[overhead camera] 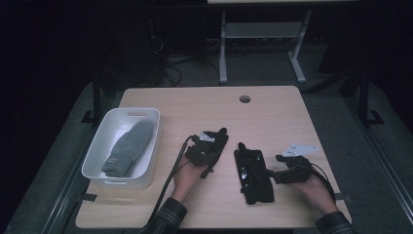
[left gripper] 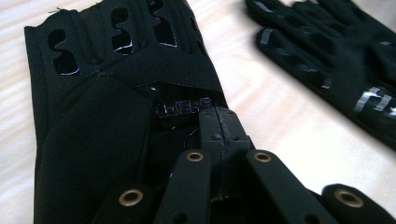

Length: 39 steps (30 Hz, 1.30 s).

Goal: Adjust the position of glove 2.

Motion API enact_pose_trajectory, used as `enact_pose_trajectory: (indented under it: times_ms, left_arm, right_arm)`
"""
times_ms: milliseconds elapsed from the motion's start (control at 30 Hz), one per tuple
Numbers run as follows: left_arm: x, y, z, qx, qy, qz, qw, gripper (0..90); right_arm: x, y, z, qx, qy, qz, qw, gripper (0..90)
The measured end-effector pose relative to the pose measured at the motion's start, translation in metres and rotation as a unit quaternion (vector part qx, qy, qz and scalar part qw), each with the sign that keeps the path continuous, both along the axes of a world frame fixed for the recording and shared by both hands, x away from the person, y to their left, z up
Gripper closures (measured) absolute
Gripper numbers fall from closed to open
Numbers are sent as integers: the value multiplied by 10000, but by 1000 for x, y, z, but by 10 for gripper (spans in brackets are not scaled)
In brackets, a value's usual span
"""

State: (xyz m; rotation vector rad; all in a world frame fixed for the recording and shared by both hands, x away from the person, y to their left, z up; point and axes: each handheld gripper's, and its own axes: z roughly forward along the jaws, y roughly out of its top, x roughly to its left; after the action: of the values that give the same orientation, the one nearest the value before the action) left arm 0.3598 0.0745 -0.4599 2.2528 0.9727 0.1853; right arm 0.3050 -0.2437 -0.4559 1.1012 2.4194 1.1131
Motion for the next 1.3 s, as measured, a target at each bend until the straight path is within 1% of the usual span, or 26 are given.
enact_pose_trajectory:
  times_ms: [200, 267, 333, 367, 400, 433, 467, 500, 533, 567, 600, 633, 667, 700, 733, 767, 800, 833, 867, 900, 967, 1033, 1133, 1167, 1200, 1300]
  left_arm:
    - [-12, -11, 0, -75, 69, -188, 9998, 894]
    - [-12, -11, 2, -62, 60, -210, 9997, 888]
    - [-10, -9, 8, -64, 32, -223, 9997, 879]
    - [-8, -5, 18, -50, -51, -202, 9998, 884]
    - [-8, -5, 18, -50, -51, -202, 9998, 892]
    - [-3, 0, 27, -55, -177, -163, 9997, 893]
    - [1, 4, 31, 41, -204, -153, 9997, 893]
    - [1, 4, 31, 41, -204, -153, 9997, 894]
    - [9, 11, 34, 107, -220, -132, 9996, 894]
    - [9, 11, 34, 107, -220, -132, 9996, 894]
    - [16, 17, 33, 210, -235, -53, 9995, 894]
    - [16, 17, 33, 210, -235, -53, 9995, 894]
    - [19, 21, 31, 213, -195, -39, 9996, 894]
    - [25, 27, 24, 328, -77, -23, 9994, 894]
    - [25, 27, 24, 328, -77, -23, 9994, 894]
    - [29, 31, 16, 404, 41, -140, 9991, 894]
    - [29, 31, 16, 404, 41, -140, 9991, 894]
    - [28, 31, 10, 531, 141, -254, 9982, 894]
    - [26, 31, 8, 601, 118, -318, 9976, 894]
    - [25, 31, 8, 552, 91, -330, 9979, 894]
    - [24, 31, 8, 537, 134, -365, 9978, 894]
    - [17, 32, 9, 537, 213, -454, 9973, 894]
    - [7, 31, 9, 584, 232, -634, 9960, 895]
    - [7, 31, 9, 584, 232, -634, 9960, 894]
    - [1, 30, 10, 631, 231, -747, 9949, 894]
    - [-8, 30, 10, 657, 217, -901, 9935, 895]
  right_arm:
    - [0, 0, 0, -1, 3, 1, 10000, 245]
    - [0, 0, 0, -3, 1, -1, 10000, 244]
    - [0, -1, 0, 9, -1, -5, 10000, 244]
    - [0, -1, 1, 10, -13, -4, 10000, 244]
    - [0, -1, 1, 13, -18, -9, 10000, 244]
    - [0, -2, 1, 5, -19, -3, 10000, 244]
    - [0, -2, 1, -1, -8, 6, 10000, 244]
    - [0, -2, 1, -2, 1, 5, 10000, 244]
    - [0, -1, 1, -6, 0, 8, 10000, 244]
    - [0, -1, 1, 8, 1, 1, 10000, 244]
    - [0, -1, 1, 3, -10, 6, 10000, 245]
    - [0, -1, 1, 9, -18, 3, 10000, 244]
    - [0, -1, 1, 9, -18, 3, 10000, 244]
    - [0, -1, 1, 15, -26, -1, 10000, 244]
    - [0, -1, 1, 15, -26, -1, 10000, 244]
    - [0, -2, 1, 1, -15, -1, 10000, 244]
    - [0, -2, 1, 12, -5, -16, 10000, 245]
    - [0, -2, 1, 11, 0, -12, 10000, 245]
    - [0, -2, 1, 5, 15, -13, 10000, 245]
    - [0, -2, 1, 7, 23, -19, 10000, 244]
    - [0, -1, 0, 0, 31, -17, 10000, 245]
    - [0, -1, 0, -12, 23, -11, 10000, 245]
    - [0, -1, 0, -12, 17, -2, 10000, 244]
    - [0, -1, 0, -13, 24, -6, 10000, 244]
    - [-1, -1, 0, -11, 28, -10, 10000, 244]
    - [-1, -1, -1, -21, 21, -3, 10000, 244]
